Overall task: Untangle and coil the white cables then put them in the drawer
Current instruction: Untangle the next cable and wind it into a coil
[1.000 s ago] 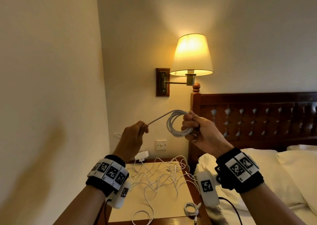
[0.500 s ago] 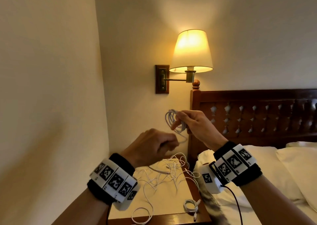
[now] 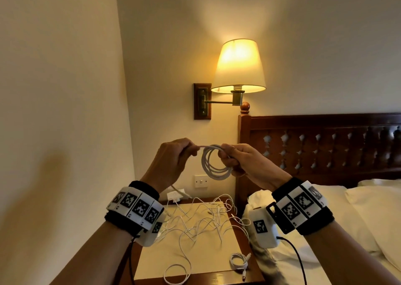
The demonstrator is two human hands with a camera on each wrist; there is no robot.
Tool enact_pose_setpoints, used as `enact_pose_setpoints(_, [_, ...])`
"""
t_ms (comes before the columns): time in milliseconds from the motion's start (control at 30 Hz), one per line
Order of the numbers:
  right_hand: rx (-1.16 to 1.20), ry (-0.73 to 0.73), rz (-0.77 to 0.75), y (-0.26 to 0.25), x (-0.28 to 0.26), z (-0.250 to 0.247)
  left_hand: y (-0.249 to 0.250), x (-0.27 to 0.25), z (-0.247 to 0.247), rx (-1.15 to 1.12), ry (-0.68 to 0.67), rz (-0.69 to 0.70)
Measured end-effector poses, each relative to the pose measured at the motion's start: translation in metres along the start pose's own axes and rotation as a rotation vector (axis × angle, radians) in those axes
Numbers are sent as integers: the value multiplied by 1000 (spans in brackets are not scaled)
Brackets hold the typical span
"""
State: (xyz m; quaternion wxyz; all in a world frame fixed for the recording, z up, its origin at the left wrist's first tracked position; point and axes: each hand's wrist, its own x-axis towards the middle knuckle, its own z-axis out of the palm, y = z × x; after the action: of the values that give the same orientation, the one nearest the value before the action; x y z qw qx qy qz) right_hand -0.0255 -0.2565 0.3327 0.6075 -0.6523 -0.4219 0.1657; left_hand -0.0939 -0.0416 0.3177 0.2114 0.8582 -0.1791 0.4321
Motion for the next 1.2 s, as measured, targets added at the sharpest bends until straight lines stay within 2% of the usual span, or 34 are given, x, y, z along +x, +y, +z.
enact_pose_setpoints(233, [267,78,32,5,5,-6,-24,-23,8,-80,-176,-187])
enact_pose_setpoints(300, [309,77,31,5,6,-5,-26,-28,11,-104,-175,-243])
enact_pose_setpoints(400, [375,47,47,5,7,0,-23,-24,13,-156,4,-355])
enact_pose_setpoints(533, [477,7,63,2,9,11,-11,-4,13,-460,298,-601])
enact_pose_setpoints(667, [544,-17,57,-1,11,15,8,8,14,-751,374,-755])
enact_pose_setpoints(800, [571,-10,63,-2,12,15,15,10,14,-1020,282,-896])
enact_pose_setpoints(933, [503,42,64,0,14,17,28,9,11,-1221,61,-988])
enact_pose_setpoints(1000, [455,81,59,2,16,18,34,10,10,-1282,-6,-1048])
enact_pose_setpoints(1100, [336,143,47,4,18,19,41,13,7,-1213,-72,-1075])
enact_pose_setpoints(1200, [305,184,34,6,19,18,47,16,4,-971,-112,-955])
